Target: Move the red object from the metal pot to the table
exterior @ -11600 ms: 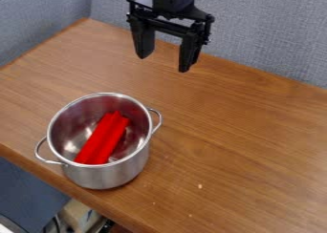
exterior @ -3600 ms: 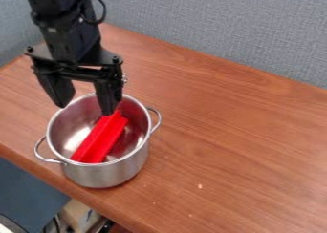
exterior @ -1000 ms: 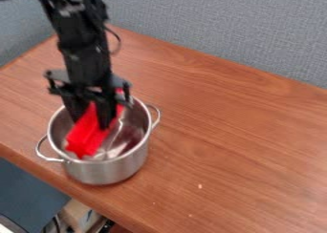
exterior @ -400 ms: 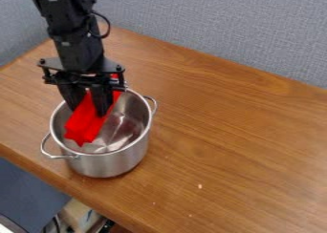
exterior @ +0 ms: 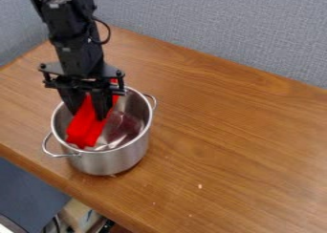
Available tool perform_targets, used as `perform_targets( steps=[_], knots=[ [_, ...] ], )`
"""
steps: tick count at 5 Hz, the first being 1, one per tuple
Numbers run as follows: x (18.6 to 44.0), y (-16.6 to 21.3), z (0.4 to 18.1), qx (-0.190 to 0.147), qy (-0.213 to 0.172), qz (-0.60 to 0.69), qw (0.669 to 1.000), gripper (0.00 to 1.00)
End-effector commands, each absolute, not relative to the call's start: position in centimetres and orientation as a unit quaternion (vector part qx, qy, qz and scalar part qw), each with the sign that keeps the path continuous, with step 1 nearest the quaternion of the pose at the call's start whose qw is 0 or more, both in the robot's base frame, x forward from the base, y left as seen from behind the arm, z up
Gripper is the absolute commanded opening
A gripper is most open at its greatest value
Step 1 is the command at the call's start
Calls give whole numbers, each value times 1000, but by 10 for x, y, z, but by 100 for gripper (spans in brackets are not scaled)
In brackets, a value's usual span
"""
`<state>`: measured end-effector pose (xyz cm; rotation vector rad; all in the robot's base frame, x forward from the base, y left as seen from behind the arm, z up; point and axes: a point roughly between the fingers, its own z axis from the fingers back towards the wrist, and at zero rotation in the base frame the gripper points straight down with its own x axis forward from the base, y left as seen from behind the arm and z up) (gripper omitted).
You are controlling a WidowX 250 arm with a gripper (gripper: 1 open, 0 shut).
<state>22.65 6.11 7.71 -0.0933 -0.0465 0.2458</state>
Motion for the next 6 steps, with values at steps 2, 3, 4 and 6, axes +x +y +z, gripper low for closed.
perform_targets(
  steps=[2, 3, 4, 6],
  knots=[
    [227, 65, 77, -38, -27, 131, 990, 0],
    [226, 63, 77, -35, -27, 131, 990, 0],
    [226, 62, 77, -31, -26, 131, 991, 0],
    [225, 59, 78, -19, -26, 130, 991, 0]
  ],
)
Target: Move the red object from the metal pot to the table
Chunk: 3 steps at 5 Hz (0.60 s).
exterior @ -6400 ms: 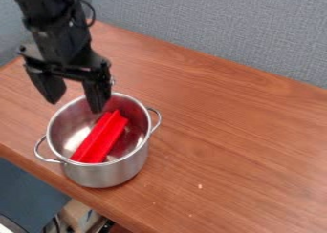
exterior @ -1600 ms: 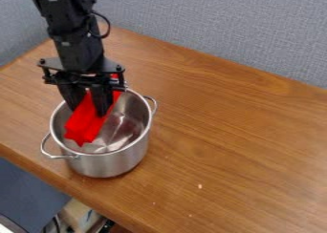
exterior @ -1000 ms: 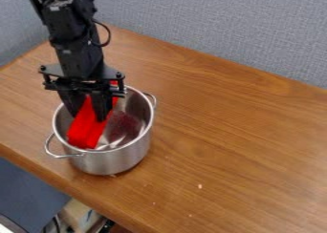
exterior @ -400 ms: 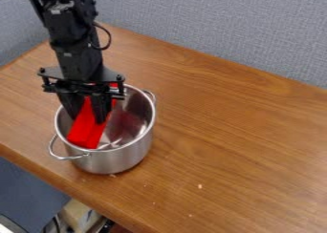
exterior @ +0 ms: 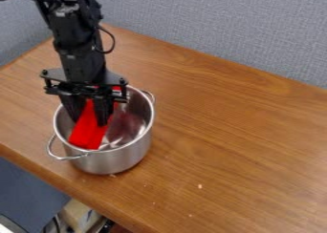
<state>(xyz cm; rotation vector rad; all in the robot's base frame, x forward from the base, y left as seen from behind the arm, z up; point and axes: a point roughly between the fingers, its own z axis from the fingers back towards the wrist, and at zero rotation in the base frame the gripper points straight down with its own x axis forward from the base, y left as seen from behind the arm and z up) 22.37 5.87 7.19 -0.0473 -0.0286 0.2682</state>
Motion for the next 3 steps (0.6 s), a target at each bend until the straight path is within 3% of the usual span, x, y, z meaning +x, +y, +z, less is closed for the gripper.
perform_targets(
  steps=[1, 3],
  knots=[
    [225, 56, 78, -13, -27, 128, 991, 0],
    [226, 46, 82, -7, -30, 124, 992, 0]
  ],
)
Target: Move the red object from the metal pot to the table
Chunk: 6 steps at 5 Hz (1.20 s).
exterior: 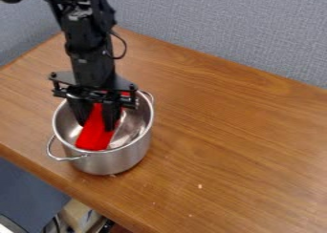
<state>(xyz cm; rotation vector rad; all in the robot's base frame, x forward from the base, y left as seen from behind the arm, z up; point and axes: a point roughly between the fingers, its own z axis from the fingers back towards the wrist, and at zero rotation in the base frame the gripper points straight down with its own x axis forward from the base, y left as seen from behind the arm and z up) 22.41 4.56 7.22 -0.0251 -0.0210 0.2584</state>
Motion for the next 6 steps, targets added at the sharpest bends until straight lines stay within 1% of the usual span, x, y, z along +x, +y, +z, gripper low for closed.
perform_targets(
  steps=[1, 3, 4, 6],
  knots=[
    [228, 36, 87, -5, -36, 118, 992, 0],
    [228, 10, 103, -17, -53, 96, 994, 0],
    [229, 2, 109, -24, -57, 86, 994, 0],
    [229, -5, 106, -25, -52, 75, 996, 0]
  ],
)
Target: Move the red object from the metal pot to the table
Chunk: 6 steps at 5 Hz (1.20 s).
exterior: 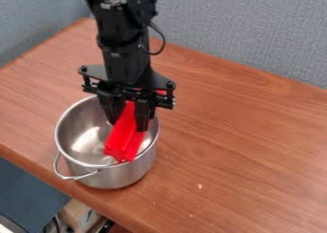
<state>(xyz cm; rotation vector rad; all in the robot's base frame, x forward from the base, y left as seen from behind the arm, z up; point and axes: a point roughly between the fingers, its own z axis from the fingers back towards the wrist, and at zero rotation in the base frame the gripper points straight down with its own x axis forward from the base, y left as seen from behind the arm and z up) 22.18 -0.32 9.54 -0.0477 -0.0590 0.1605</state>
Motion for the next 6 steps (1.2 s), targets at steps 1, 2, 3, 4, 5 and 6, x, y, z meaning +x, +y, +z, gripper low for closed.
perform_targets(
  steps=[1, 2, 3, 4, 5, 6],
  knots=[
    [230, -7, 102, -21, -48, 72, 996, 0],
    [231, -9, 98, -18, -43, 70, 996, 0],
    [232, -9, 95, -10, -38, 67, 997, 0],
    [232, -11, 92, -3, -34, 62, 997, 0],
    [233, -13, 88, 0, -31, 57, 998, 0],
    [232, -23, 84, 0, -27, 42, 999, 0]
  ],
)
